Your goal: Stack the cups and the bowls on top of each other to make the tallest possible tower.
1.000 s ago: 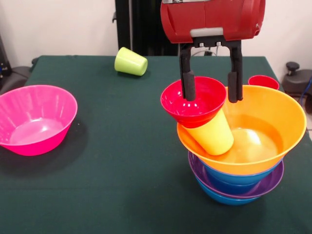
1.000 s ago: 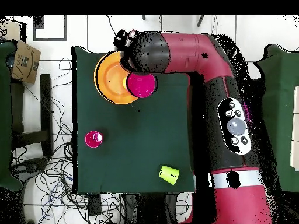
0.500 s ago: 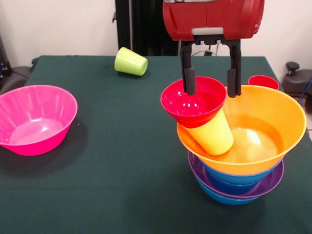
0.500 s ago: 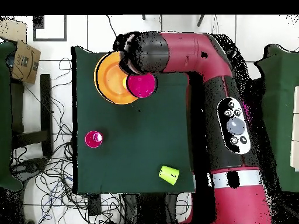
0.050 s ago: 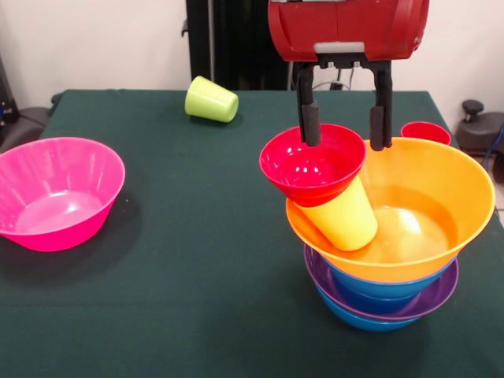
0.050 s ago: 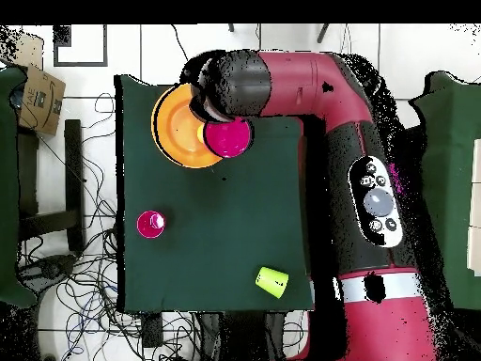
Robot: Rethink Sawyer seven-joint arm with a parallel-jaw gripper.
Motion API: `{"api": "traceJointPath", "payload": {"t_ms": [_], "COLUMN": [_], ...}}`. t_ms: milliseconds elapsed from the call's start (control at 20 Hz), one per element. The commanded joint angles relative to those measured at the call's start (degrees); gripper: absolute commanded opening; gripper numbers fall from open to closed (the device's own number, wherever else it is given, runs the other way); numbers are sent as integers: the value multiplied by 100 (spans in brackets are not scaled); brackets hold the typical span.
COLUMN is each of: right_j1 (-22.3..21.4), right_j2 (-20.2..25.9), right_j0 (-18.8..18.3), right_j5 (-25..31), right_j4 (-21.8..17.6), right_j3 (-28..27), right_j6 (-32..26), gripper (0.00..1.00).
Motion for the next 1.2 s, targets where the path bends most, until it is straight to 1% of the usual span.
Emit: {"api": "traceJointPath", "payload": {"t_ms": [50,450,750,1200], "right_j1": [58,175,178,236], "right_j2": [210,118,106,103], "right_j0": [-59,-128,-133,-66], "right_j5": [460,296,335,181], "right_j4": [-262,-371,-387,-408], "right_j3": [411,778,884,931], "right_j6": [-1467,-1436,-1406,-1207], "gripper": [100,100,100,100]}}
